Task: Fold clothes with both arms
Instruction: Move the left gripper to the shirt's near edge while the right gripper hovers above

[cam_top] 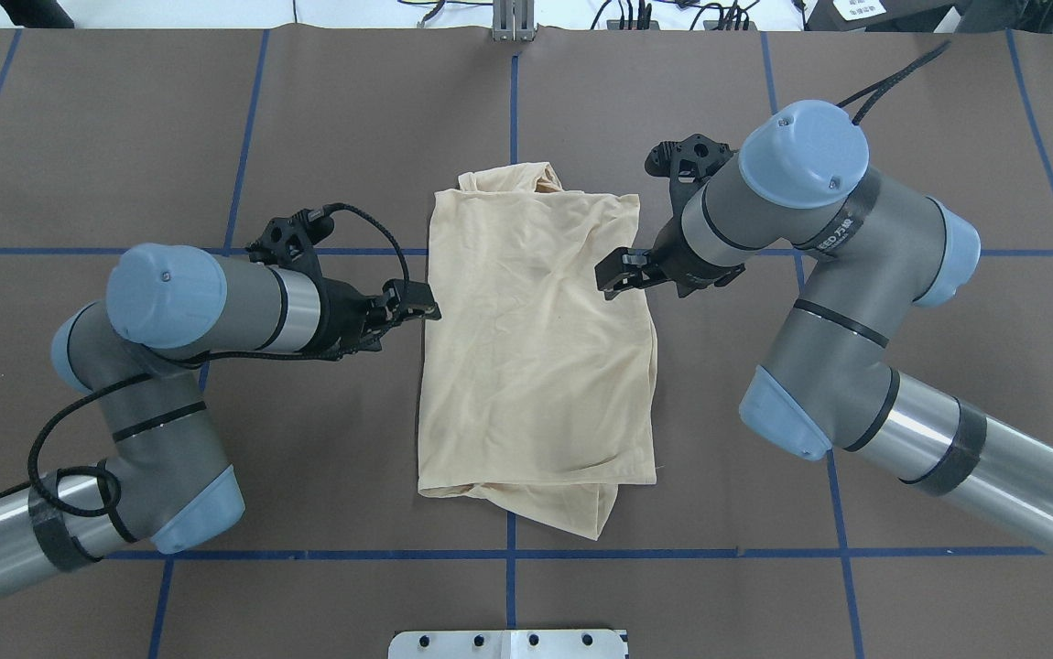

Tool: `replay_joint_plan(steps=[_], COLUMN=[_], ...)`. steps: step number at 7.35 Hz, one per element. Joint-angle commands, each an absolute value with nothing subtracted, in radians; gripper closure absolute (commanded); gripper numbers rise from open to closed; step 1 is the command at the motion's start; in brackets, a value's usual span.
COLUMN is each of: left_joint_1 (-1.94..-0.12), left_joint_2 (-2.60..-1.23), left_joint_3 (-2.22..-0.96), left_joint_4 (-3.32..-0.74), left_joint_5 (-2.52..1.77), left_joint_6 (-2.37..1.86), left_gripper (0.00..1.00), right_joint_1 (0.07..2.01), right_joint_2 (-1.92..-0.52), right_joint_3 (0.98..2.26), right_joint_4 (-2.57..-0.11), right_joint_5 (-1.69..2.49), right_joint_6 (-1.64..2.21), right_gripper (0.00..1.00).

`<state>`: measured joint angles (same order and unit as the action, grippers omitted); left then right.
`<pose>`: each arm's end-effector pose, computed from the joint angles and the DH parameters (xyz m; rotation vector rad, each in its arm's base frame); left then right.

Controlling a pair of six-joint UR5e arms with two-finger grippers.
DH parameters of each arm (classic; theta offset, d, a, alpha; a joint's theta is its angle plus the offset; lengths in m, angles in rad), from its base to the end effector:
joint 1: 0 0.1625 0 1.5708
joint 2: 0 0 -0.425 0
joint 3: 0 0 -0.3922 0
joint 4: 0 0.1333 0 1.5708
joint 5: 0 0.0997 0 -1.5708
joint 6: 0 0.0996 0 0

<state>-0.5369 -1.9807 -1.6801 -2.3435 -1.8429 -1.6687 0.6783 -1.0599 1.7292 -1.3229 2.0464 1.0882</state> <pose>0.4865 -0.4135 0.2882 0.0523 1.3102 -0.3663 -0.4482 -0.4738 0.2646 0.1237 -0.9921 -0.0389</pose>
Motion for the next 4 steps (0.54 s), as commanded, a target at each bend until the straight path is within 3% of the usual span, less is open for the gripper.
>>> replay_joint_plan(steps=[1, 4], left_joint_1=[-0.459, -0.393], left_joint_2=[-1.925, -1.931], left_joint_3=[-1.729, -1.724], left_joint_4=[-2.335, -2.332], left_joint_5=[-1.842, -1.844], left_joint_6=[-1.742, -1.831], left_gripper=[0.05, 0.20], right_joint_1=[0.654, 0.640], right_joint_2=[-1.062, -1.062], right_joint_3=[1.766, 1.781], right_joint_4=[-1.321, -1.321], right_joint_5=[2.051, 2.043], right_joint_6=[1.188, 1.200], right_gripper=[0.00, 0.00])
